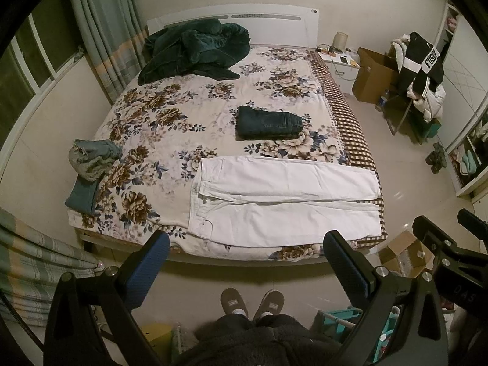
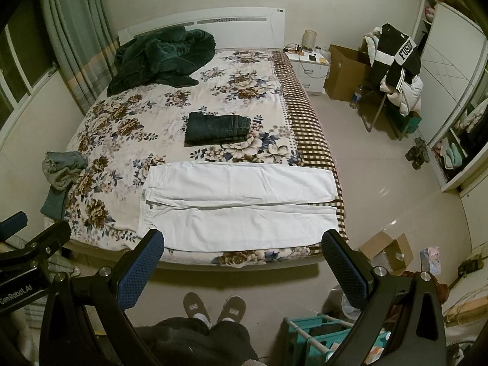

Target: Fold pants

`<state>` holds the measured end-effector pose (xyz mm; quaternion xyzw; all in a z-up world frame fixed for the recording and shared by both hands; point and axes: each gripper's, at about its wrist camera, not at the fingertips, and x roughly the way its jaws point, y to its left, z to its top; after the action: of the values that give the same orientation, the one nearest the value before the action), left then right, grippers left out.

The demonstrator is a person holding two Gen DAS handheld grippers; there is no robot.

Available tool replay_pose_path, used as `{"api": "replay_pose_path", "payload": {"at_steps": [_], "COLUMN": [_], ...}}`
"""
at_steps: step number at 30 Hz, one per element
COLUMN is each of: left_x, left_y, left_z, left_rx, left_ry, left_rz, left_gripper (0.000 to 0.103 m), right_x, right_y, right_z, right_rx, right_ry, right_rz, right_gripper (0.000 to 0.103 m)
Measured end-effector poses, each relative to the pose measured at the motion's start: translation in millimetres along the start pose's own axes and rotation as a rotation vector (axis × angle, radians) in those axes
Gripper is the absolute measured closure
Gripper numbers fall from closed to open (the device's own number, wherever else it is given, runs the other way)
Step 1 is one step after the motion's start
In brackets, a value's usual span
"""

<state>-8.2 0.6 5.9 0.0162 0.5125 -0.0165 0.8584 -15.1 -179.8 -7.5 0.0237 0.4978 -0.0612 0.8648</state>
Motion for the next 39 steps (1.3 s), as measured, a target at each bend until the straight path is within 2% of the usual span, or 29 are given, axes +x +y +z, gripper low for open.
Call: {"api": "replay_pose_path", "payload": {"at_steps": [12,24,27,34,39], "left_x": [-5,-1,7,91,165], "left_y": [-8,-8,-8,6,19], "left_z": [-7,-7,-10,23,50], "left_rx": [-0.003,-0.003,-0.015,-0.061,-0.092], "left_ry": [-0.003,-0.012,-0.025,-0.011,0.096], "left_rz": [0.002,0.007,0.044,0.167,0.216], "left_gripper": [0.0,0.0,0.0,0.0,0.0], "right_x": [-7,3,34,110,198], "right_y": [8,9,-2,-27,-42], "right_z": [-6,-15,0,23,51], "right_rx": [-0.006,0.005,0.018,0.067,0.106], "right_ry": [0.006,0.022,0.033,0.058,0.11], "right_rz": [0.003,0.012,0.008,-0.025,-0.056], "right_gripper": [0.0,0.0,0.0,0.0,0.0]}}
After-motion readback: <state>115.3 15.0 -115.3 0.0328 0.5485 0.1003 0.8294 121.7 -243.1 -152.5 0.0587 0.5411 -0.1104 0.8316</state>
